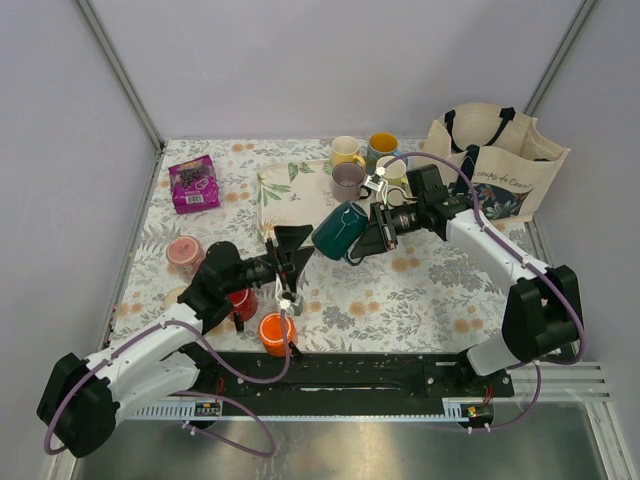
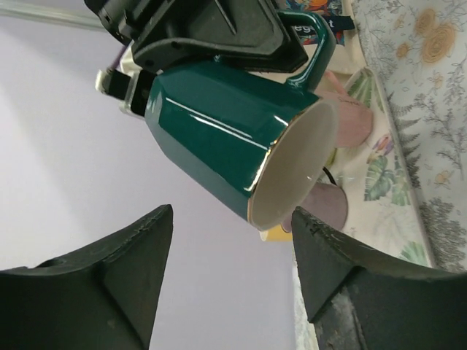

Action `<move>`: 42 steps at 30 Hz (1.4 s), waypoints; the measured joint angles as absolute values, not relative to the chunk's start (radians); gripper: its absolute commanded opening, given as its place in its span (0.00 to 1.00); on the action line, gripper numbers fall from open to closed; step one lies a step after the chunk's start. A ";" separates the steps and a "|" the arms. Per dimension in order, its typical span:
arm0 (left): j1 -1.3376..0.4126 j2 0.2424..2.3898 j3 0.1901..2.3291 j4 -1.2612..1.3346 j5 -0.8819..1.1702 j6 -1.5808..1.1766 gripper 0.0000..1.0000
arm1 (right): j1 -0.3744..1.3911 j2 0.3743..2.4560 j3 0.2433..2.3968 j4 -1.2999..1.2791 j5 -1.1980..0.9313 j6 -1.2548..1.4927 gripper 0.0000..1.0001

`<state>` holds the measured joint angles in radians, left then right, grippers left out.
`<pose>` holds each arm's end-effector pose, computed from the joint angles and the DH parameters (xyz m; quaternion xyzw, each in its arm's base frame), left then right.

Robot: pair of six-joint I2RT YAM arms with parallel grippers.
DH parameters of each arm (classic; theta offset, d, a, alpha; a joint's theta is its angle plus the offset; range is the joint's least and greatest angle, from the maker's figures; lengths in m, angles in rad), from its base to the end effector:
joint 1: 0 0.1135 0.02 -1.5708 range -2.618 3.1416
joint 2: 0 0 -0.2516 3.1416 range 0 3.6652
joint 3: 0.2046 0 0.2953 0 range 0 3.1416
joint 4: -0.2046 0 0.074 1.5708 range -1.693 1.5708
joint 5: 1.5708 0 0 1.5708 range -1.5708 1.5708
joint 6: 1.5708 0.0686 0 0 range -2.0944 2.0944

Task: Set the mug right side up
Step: Turn over the cup at the center of the board.

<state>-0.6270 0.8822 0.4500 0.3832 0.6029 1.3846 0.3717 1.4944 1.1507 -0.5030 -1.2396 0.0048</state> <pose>0.2024 -0.1947 0.2347 0.6937 0.1973 0.0437 0.6913 0.3091 0.1901 0.2513 -0.3411 0.7109 0.5876 0.1816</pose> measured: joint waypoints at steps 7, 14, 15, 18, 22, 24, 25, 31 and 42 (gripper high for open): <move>-0.628 1.004 0.450 0.569 0.632 1.475 0.57 | 0.372 1.511 1.148 -0.441 -1.272 0.080 0.00; -0.629 1.099 0.458 0.685 0.626 1.482 0.31 | 0.372 1.518 1.145 -0.411 -1.272 0.110 0.55; -0.631 1.103 0.458 0.694 0.623 1.475 0.28 | 0.371 1.518 1.145 -0.412 -1.266 0.112 0.62; -0.644 1.103 0.465 0.707 0.601 1.458 0.12 | 0.369 1.518 1.145 -0.416 -1.237 0.106 0.70; -0.661 1.093 0.472 0.702 0.570 1.432 0.00 | 0.369 1.518 1.142 -0.426 -1.182 0.102 0.78; -0.664 1.086 0.473 0.675 0.554 1.416 0.00 | 0.369 1.517 1.142 -0.425 -1.164 0.102 0.80; -0.667 1.086 0.473 0.659 0.539 1.404 0.00 | 0.369 1.517 1.142 -0.426 -1.151 0.099 0.80; -0.676 1.031 0.521 0.363 0.435 1.296 0.00 | 0.366 1.491 1.156 -0.503 -1.039 -0.027 0.80; -0.688 1.131 1.057 -0.427 0.201 0.743 0.00 | 0.363 1.261 1.120 -0.538 -0.486 -0.440 0.82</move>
